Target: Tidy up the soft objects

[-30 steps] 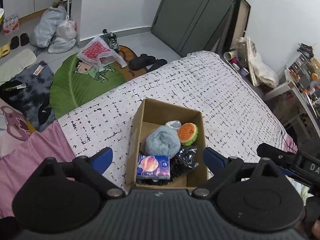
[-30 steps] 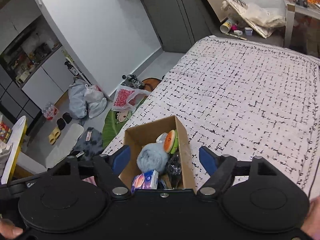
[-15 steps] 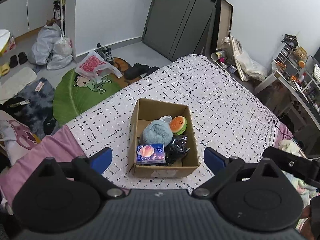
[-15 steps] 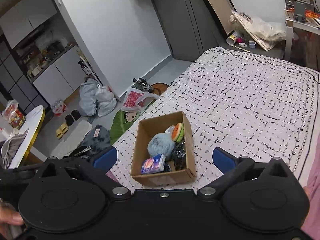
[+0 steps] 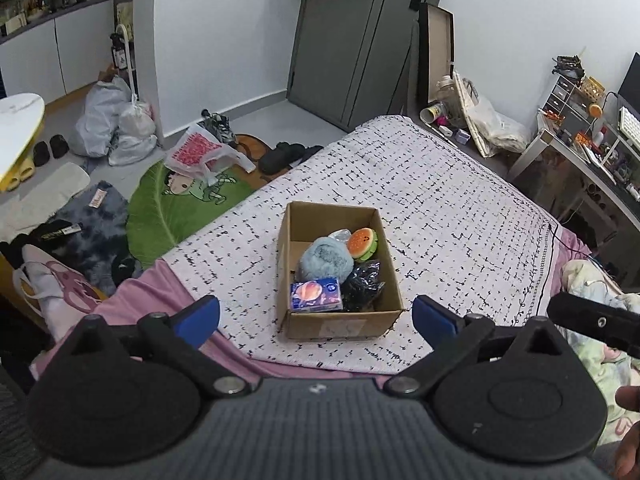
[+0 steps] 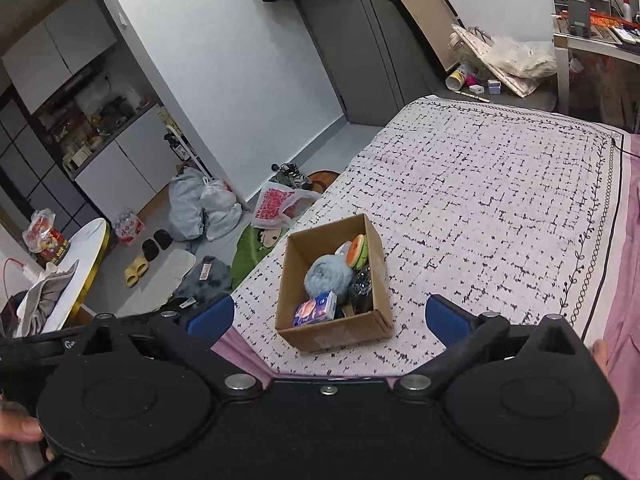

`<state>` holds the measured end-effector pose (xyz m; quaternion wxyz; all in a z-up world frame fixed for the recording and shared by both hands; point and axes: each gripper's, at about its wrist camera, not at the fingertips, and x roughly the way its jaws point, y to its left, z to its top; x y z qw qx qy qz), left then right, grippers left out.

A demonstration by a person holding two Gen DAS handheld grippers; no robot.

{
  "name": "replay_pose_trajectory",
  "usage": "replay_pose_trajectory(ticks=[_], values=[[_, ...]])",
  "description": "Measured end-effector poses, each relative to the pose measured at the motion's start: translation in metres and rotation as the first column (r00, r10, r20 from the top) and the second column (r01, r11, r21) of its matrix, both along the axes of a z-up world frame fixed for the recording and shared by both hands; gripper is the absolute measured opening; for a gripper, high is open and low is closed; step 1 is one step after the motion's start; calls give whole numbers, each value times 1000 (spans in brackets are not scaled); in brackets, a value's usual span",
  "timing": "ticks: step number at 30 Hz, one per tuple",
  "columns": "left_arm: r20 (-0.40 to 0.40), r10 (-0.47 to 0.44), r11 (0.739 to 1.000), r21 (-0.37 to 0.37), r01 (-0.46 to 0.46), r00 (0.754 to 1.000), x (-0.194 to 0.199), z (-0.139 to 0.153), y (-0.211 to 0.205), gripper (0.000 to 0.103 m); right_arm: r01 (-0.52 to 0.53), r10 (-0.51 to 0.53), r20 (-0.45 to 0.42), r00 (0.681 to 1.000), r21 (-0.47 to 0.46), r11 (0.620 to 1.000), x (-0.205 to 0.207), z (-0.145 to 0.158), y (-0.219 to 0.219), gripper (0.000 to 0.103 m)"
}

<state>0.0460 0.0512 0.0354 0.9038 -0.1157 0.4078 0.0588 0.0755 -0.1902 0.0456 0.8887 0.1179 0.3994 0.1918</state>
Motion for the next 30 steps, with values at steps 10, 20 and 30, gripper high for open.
replay_pose_trajectory(ticks=[10, 20, 30], values=[[24, 26, 1000, 7, -27, 999, -31, 8, 11, 102, -6, 8, 50, 999, -31, 1000, -33, 15, -10, 103], [25, 8, 1000, 20, -8, 1000, -47, 3, 7, 102, -20, 25, 68, 997, -74, 997, -55, 17, -10, 103], [29, -24, 998, 51, 22, 999, -57, 2, -6, 102, -24, 28, 73, 997, -58, 998, -65, 11, -12, 103]])
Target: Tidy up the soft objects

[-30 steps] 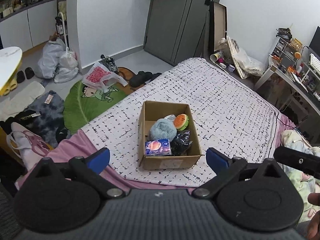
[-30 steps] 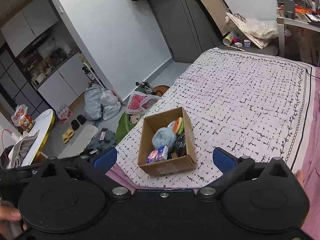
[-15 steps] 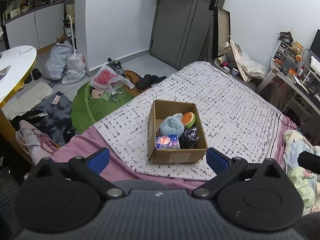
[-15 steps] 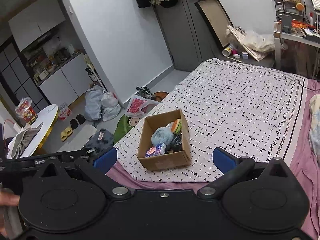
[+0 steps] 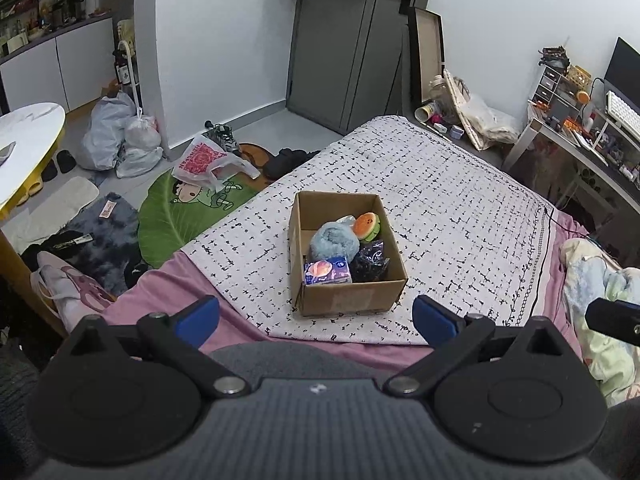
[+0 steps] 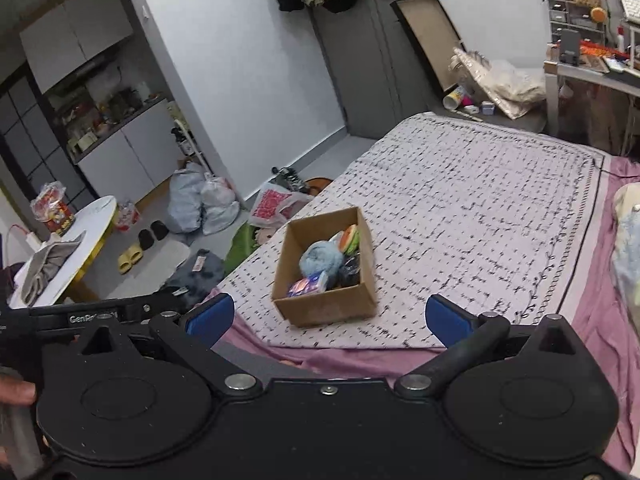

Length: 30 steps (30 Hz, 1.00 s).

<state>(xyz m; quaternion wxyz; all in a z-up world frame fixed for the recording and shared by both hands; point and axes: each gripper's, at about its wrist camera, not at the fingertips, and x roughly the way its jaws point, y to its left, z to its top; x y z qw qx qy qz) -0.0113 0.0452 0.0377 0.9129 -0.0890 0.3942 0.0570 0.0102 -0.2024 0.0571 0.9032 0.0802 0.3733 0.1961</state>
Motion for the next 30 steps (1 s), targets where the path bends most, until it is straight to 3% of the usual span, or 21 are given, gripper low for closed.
replay_pose_trajectory(ticks=[30], values=[[10, -35, 999, 38, 35, 999, -8, 0, -14, 102, -16, 17, -19, 1000, 29, 999, -7, 0, 1, 103]])
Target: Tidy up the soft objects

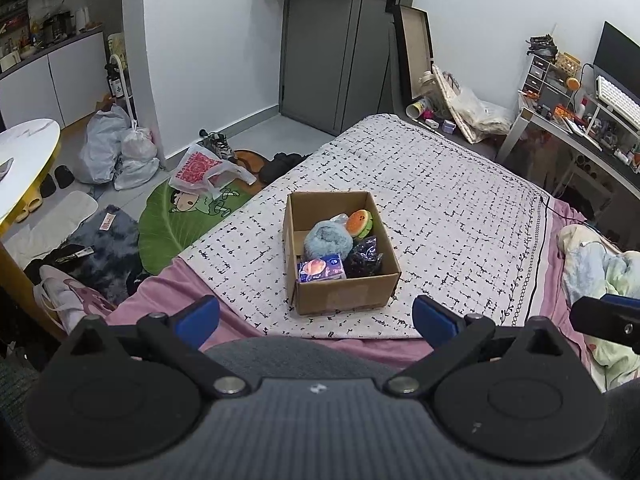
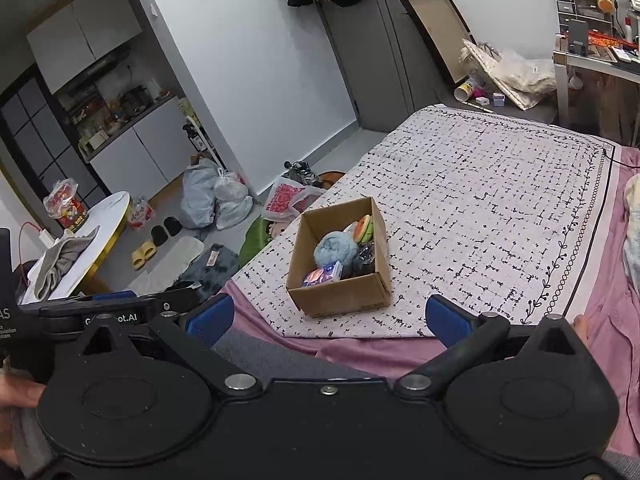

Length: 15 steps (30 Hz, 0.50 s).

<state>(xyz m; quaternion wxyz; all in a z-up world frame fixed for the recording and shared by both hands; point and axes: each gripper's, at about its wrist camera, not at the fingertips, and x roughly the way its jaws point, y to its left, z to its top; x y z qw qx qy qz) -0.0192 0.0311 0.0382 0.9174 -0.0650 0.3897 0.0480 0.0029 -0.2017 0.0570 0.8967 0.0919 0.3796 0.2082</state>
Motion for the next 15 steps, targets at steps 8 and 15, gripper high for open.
replay_pose_trajectory(ticks=[8, 15], values=[[-2, 2, 1000, -3, -2, 1000, 0, -1, 0, 102, -4, 4, 2, 1000, 0, 1000, 0, 1, 2, 103], [-3, 4, 1000, -7, -4, 1000, 1, 0, 3, 102, -4, 4, -4, 1000, -2, 1000, 1, 0, 3, 103]])
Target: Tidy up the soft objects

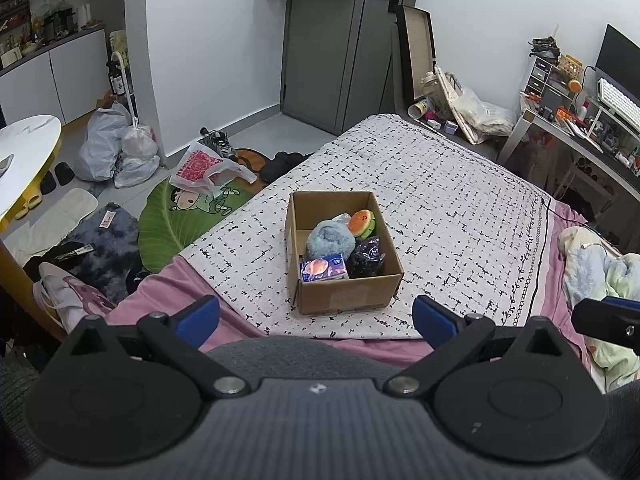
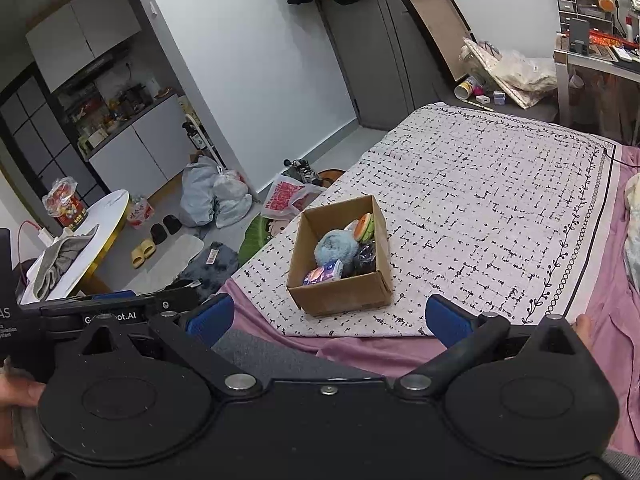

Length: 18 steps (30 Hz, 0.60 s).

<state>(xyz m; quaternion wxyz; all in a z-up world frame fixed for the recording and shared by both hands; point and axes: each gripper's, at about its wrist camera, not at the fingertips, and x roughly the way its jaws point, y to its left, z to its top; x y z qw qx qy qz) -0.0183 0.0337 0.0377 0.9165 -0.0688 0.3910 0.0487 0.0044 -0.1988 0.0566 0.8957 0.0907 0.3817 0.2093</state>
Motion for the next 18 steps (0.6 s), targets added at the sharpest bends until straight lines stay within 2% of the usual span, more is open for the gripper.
replay_pose_trajectory(ticks=[18], values=[[-17, 8, 1000, -6, -8, 1000, 5, -9, 2, 102, 8, -8, -7, 1000, 16, 1000, 2, -3, -5, 103]])
